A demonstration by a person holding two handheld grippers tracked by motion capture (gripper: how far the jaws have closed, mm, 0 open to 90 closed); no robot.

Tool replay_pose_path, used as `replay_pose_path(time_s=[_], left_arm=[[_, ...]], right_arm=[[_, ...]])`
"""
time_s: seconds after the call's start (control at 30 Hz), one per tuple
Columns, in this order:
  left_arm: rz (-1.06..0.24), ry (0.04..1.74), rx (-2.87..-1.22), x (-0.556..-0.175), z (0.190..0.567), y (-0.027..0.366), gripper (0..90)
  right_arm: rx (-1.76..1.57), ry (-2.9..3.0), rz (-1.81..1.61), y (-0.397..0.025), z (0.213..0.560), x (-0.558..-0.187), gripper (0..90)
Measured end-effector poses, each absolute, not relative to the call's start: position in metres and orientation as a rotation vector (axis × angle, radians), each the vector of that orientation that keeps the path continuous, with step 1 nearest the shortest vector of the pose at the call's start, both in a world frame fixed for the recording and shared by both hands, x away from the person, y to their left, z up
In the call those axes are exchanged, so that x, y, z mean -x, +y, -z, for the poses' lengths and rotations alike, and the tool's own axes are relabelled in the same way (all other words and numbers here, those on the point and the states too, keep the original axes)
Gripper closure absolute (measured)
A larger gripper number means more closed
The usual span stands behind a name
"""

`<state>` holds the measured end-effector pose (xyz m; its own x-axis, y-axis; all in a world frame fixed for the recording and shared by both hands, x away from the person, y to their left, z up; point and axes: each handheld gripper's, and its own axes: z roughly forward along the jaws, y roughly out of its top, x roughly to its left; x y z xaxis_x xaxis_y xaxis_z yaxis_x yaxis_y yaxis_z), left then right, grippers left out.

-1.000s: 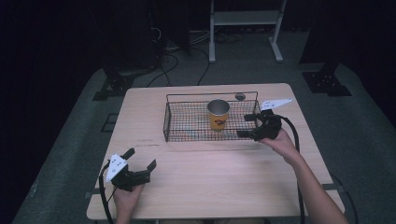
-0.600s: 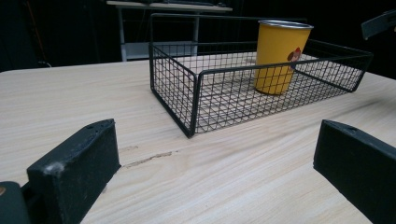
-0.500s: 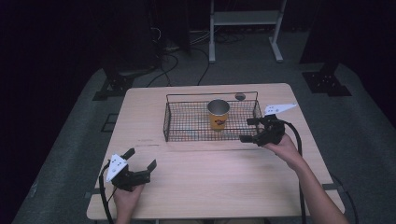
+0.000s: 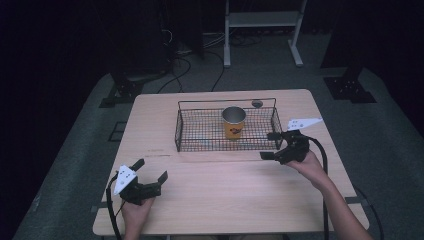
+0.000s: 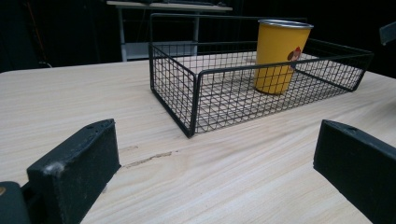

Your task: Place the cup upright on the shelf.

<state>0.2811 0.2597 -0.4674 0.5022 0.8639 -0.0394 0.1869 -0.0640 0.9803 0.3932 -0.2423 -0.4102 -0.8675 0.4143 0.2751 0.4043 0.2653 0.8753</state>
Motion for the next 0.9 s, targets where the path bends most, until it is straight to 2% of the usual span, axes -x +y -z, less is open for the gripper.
replay_pose_path(time_s=[0.9], left_arm=[[-0.718, 0.937, -1.563, -0.281, 0.467, 0.26, 0.0]], right_arm=[[-0.808, 2.47, -1.705, -0.253, 0.423, -0.365, 0.0]])
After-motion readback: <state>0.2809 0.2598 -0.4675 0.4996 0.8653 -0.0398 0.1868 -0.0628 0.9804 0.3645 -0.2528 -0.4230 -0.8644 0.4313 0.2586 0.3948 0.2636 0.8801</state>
